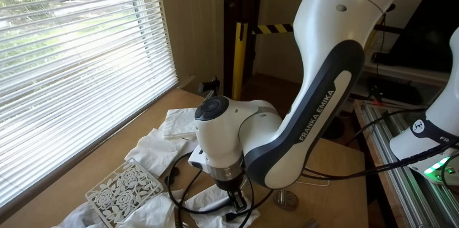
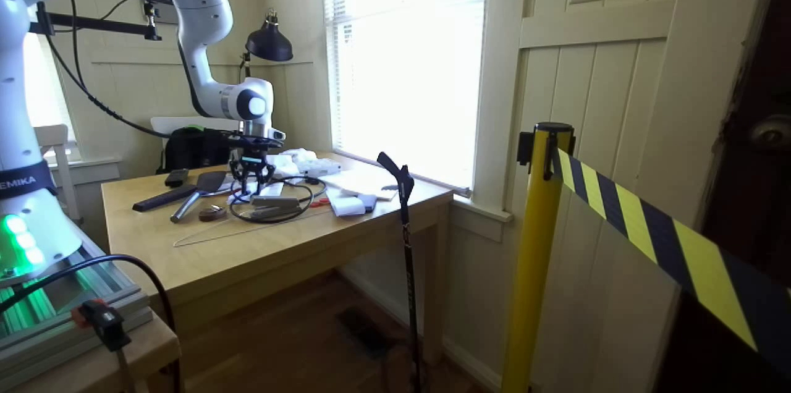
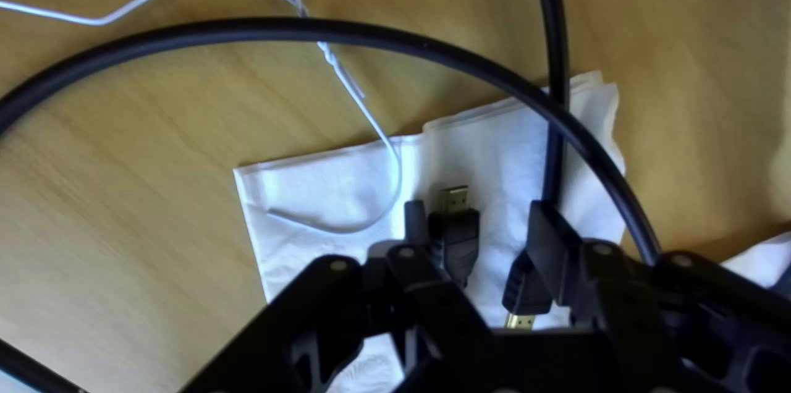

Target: Stretch out the HDMI cable on the table

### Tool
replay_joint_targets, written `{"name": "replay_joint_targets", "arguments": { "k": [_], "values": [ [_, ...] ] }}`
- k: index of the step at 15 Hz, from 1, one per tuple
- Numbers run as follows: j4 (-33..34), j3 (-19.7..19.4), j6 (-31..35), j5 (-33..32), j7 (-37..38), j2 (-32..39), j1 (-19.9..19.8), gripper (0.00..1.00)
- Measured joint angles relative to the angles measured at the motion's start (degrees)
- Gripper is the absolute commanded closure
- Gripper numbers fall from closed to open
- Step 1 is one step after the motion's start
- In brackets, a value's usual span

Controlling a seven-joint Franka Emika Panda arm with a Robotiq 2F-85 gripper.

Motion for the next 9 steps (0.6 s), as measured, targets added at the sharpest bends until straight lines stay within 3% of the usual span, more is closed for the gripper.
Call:
{"name": "replay_joint_targets", "arguments": {
  "k": [9],
  "values": [
    [0.5, 0.0, 0.3, 0.0, 0.0, 0.6, 0.0, 0.74]
  ]
}}
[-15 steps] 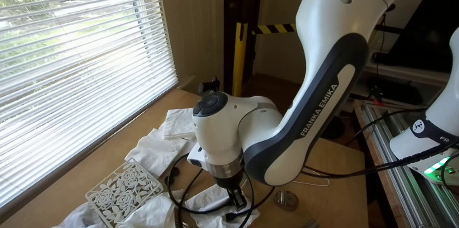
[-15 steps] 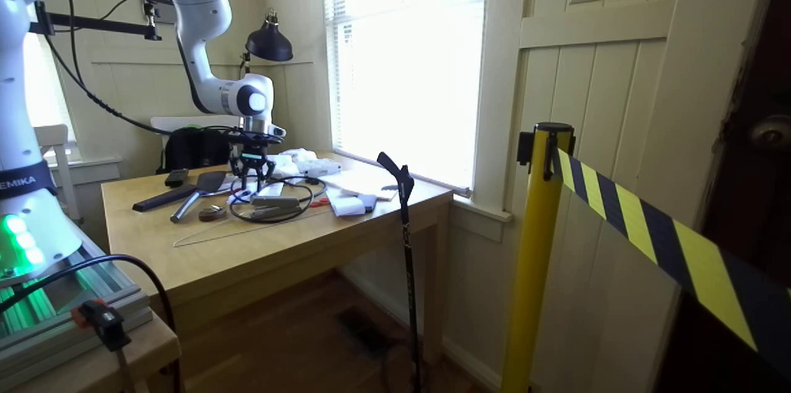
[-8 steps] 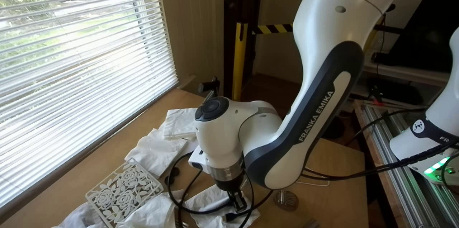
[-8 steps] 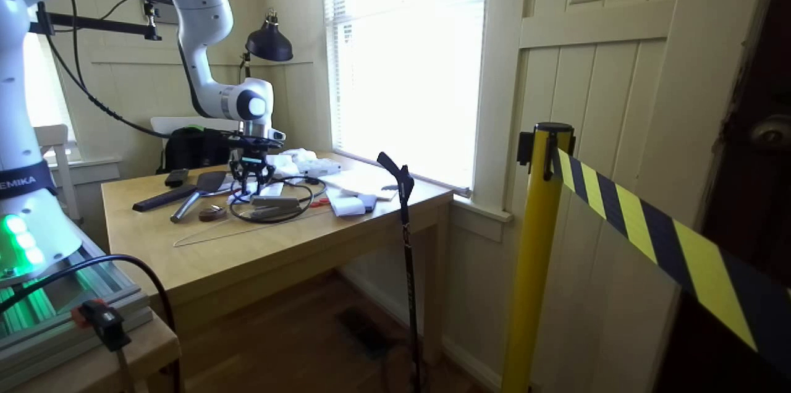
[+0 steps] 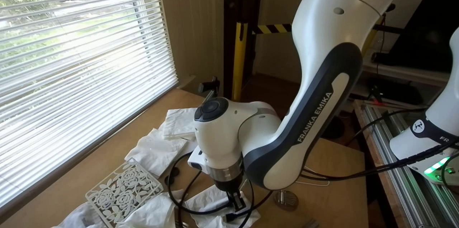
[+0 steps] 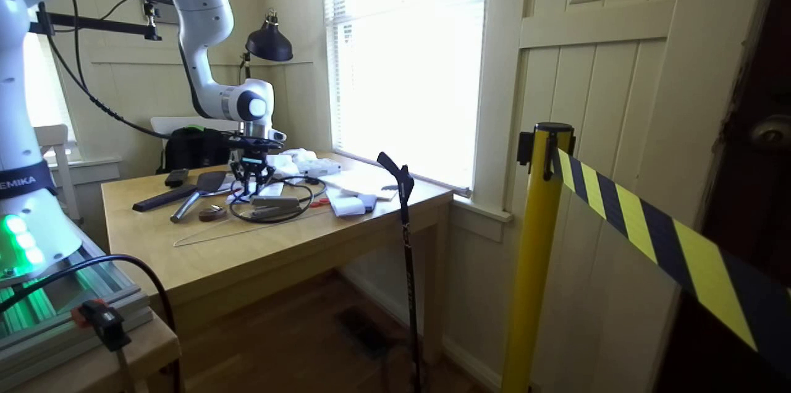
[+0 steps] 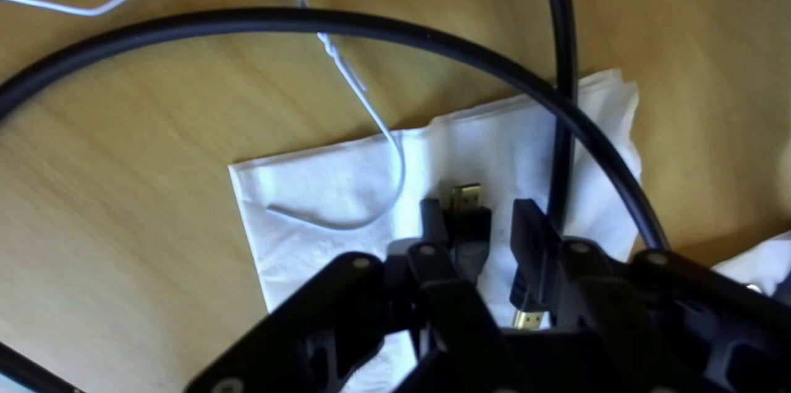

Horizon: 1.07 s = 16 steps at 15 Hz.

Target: Stretch out the HDMI cable on the table

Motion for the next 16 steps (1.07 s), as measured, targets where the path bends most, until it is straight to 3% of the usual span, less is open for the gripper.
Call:
{"name": "replay_joint_targets", "arguments": {
  "k": [3, 7, 9, 16],
  "values": [
    [0.0, 0.0, 0.0, 0.0, 0.0, 0.1, 0.0, 0.85],
    [0.3, 0.0, 0.0, 0.0, 0.0, -0.1, 0.0, 0.88],
    [0.7, 0.0, 0.0, 0.0, 0.0, -0.1, 0.0, 0.97],
    [1.4, 0.4, -0.1, -0.1, 0.0, -0.9, 0.1, 0.97]
  ]
}}
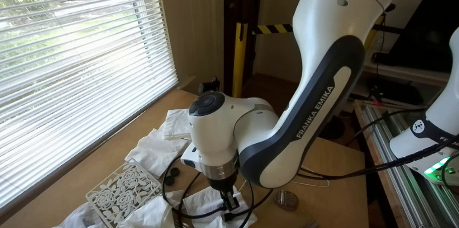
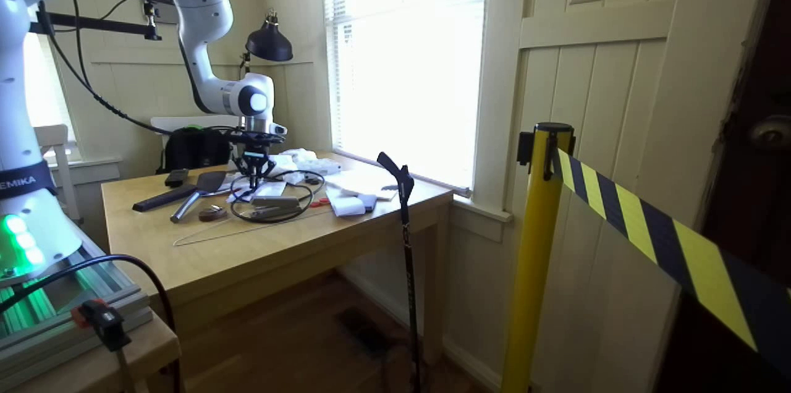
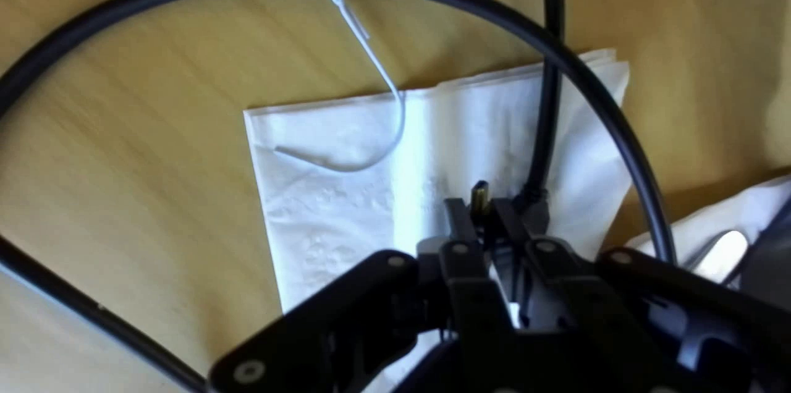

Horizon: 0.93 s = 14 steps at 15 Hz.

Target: Stretch out the HDMI cable on the table

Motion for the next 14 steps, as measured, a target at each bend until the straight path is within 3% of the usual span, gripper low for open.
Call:
{"name": "replay_joint_targets", "arguments": {
  "k": [4, 7, 10, 14],
  "values": [
    [-0.9, -0.1, 0.2, 0.0, 2.5, -5.6, -0.1, 0.97],
    [-2.9, -2.7, 2.9, -0.4, 7.5, -10.9, 0.3, 0.97],
    [-6.2, -6.2, 7.9, -1.1, 13.0, -15.9, 0.5, 0.97],
    [-11.7, -7.5, 16.8, 0.4, 17.8, -20.4, -2.5, 0.97]
  ]
}}
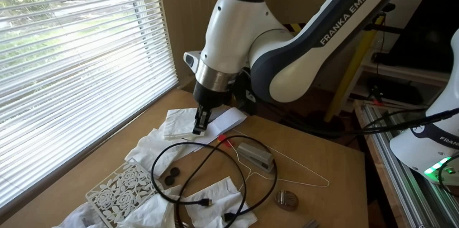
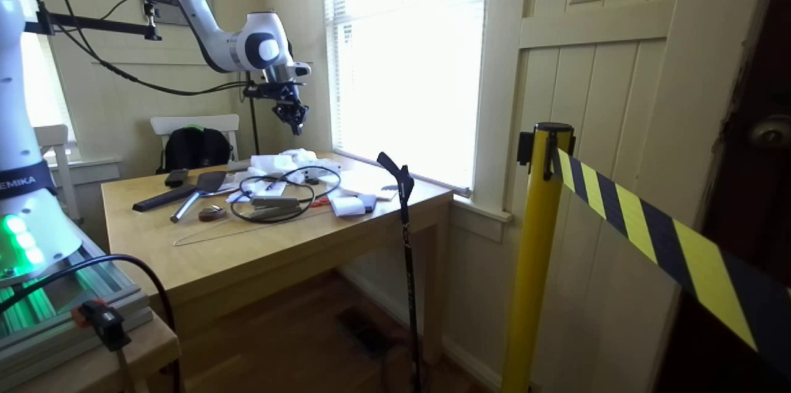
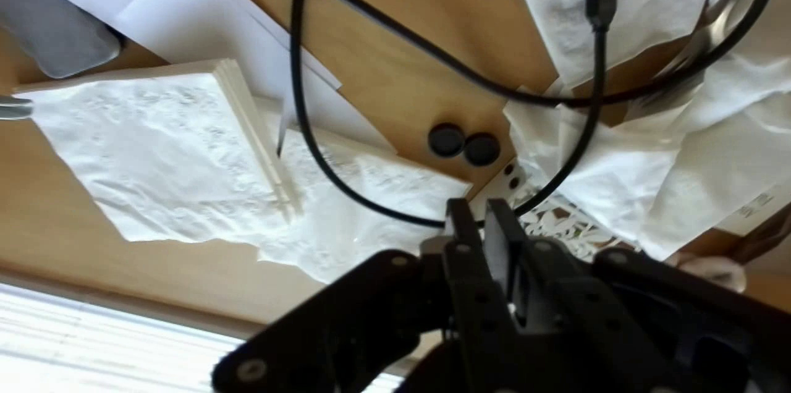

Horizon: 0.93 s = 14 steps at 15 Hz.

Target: Stretch out the HDMI cable on the table

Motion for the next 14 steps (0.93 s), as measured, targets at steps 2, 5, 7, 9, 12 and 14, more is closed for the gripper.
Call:
{"name": "replay_joint_targets", "arguments": {
  "k": [2, 5, 7, 9, 12, 14],
  "values": [
    [-2.0, -1.0, 5.6, 0.8, 2.2, -0.7, -1.1, 0.97],
    [-2.7, 0.1, 10.3, 1.2, 1.4, 0.1, -2.1, 0.55],
    [-1.9, 4.2, 10.2, 1.2, -1.8, 1.7, -3.3, 0.41],
    [-0.1, 9.5, 8.1, 1.6, -5.1, 4.2, -4.5, 0.27],
    [3.8, 13.6, 1.2, 1.7, -9.2, 8.7, -4.3, 0.06],
    [6.4, 13.2, -3.5, 1.5, -11.1, 11.3, -3.2, 0.0]
  ]
}}
